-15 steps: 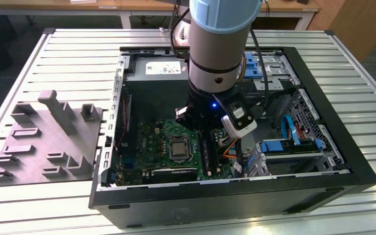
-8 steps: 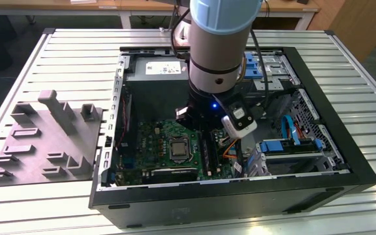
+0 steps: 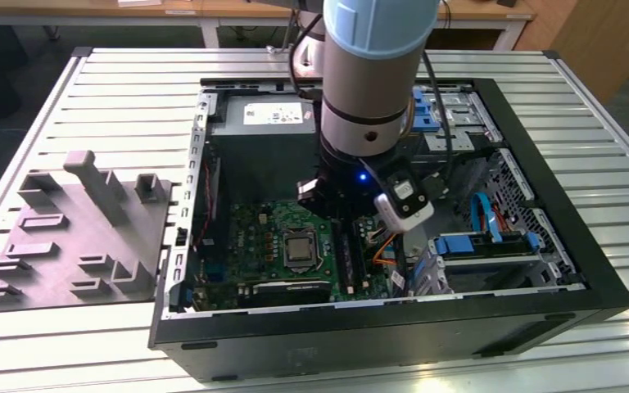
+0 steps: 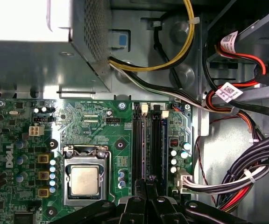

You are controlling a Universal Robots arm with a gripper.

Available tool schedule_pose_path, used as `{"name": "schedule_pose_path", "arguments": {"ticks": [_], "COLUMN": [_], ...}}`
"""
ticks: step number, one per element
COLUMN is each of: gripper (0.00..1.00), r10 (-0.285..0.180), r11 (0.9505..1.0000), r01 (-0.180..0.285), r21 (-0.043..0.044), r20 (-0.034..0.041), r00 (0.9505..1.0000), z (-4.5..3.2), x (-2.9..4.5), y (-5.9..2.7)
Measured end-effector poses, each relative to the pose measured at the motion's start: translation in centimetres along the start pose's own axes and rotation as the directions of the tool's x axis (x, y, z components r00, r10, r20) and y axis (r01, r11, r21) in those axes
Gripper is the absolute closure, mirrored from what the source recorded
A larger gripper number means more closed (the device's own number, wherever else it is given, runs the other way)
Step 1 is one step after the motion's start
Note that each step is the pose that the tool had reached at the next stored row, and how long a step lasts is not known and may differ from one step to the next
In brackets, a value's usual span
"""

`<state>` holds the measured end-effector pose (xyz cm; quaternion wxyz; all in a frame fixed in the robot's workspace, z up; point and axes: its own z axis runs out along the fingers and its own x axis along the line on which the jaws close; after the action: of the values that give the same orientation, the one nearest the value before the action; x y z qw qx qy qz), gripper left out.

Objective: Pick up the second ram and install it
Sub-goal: 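Insert the second ram into the second slot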

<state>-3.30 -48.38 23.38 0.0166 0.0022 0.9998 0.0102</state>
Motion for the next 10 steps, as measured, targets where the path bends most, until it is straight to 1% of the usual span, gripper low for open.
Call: {"name": "schedule_pose_path", "arguments": {"ticks": [4,6,10], "gripper": [0.88,0.88,0.88], "r10": [0.0,0.0,0.0], "r11": [1.0,1.0,1.0], "r01": [0.0,0.0,0.0], "r21": [-0.0012,-0.004,-0.0057], "r20": [0.0,0.0,0.0], "r00": [1.0,1.0,1.0], "z": [0.17,0.24,0.29], "x": [-0.08,-0.09,-0.08], "y": [0.0,-0.01,-0.01]}}
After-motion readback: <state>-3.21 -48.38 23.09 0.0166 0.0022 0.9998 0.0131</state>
